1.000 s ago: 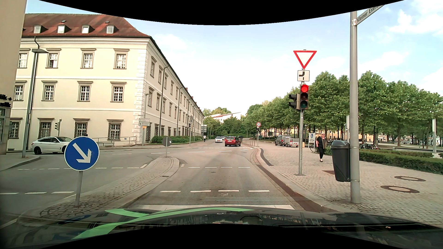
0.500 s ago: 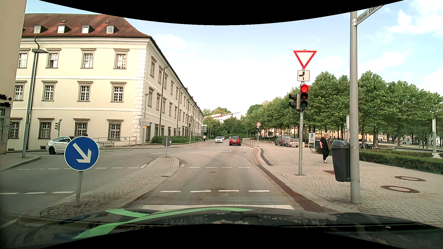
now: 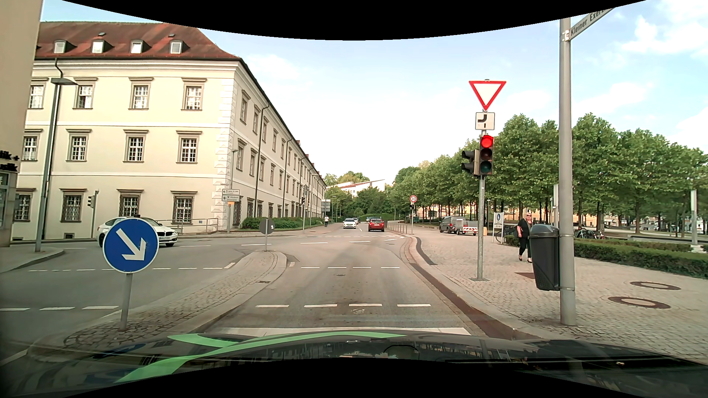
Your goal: Follow the waypoints while adhering to traffic rules and regulations
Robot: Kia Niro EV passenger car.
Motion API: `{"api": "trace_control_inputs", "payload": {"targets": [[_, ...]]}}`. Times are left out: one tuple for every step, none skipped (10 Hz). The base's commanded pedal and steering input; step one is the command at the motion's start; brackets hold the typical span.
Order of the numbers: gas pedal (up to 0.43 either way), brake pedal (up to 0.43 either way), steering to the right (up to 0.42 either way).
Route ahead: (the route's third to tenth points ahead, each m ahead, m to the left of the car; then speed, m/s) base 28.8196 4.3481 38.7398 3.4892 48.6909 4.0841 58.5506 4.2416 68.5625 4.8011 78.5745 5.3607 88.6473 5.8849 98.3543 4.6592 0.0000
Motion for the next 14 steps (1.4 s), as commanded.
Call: {"api": "trace_control_inputs", "payload": {"targets": [[0.0, 0.451, 0.005], [0.0, 0.451, 0.006], [0.0, 0.457, 0.005], [0.0, 0.451, 0.005], [0.0, 0.451, 0.005], [0.0, 0.451, 0.005], [0.0, 0.457, 0.005], [0.0, 0.451, 0.005], [0.0, 0.451, 0.005], [0.0, 0.457, 0.005], [0.0, 0.457, 0.005], [0.0, 0.451, 0.005], [0.0, 0.451, 0.005], [0.0, 0.451, 0.005]]}}
